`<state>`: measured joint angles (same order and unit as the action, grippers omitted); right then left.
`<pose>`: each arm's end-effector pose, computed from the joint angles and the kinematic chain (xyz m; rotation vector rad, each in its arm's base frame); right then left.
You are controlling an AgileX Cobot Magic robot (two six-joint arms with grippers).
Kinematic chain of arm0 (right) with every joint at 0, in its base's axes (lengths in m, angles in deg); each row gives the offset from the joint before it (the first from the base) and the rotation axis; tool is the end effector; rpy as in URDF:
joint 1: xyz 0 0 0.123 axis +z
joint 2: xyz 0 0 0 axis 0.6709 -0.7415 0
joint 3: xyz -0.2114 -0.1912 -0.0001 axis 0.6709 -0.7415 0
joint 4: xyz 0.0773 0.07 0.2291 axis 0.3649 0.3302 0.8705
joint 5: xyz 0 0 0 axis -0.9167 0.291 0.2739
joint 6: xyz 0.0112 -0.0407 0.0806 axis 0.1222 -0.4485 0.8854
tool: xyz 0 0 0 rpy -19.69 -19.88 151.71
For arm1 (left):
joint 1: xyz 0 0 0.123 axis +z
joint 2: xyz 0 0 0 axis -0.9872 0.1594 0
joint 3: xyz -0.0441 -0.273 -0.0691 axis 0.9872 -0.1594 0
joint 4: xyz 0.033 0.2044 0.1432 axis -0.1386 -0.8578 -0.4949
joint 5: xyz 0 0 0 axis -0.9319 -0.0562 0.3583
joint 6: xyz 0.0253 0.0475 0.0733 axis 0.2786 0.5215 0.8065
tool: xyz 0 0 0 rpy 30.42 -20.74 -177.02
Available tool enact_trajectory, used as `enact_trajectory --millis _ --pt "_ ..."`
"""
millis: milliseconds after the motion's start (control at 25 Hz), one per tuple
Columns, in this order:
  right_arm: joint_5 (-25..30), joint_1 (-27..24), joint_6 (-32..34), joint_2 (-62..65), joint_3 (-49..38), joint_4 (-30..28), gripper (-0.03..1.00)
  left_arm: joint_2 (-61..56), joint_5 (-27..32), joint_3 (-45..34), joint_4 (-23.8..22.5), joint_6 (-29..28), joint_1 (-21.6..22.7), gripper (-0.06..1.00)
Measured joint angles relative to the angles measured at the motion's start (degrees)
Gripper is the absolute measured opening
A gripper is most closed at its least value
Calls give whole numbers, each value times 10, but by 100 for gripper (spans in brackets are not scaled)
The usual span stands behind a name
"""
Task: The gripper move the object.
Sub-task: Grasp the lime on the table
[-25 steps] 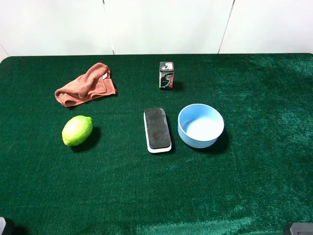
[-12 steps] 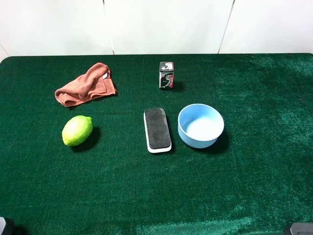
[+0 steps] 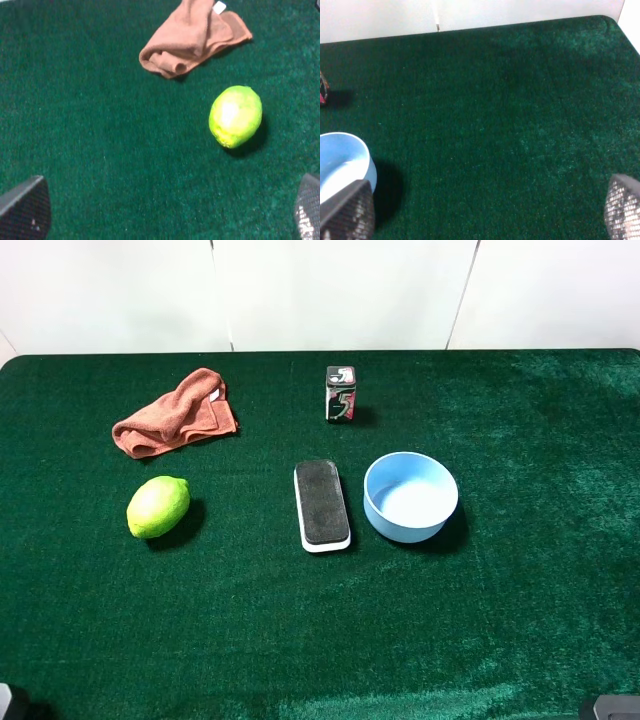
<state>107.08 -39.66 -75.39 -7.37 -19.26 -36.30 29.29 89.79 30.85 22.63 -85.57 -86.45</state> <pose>-0.0043 -0.0035 0.2789 0.0227 2.0071 0.0173 0.0063 0.0018 0.3002 0.1744 2.1013 0.0186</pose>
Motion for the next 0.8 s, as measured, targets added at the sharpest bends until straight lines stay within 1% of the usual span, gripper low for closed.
enact_trajectory --millis 400,600,800 --pt "0 0 0 0 0 0 69 200 17 70 11 4 0 99" --pt "0 0 0 0 0 0 69 286 21 77 26 26 0 99" --pt "0 0 0 0 0 0 69 359 21 78 35 32 0 99"
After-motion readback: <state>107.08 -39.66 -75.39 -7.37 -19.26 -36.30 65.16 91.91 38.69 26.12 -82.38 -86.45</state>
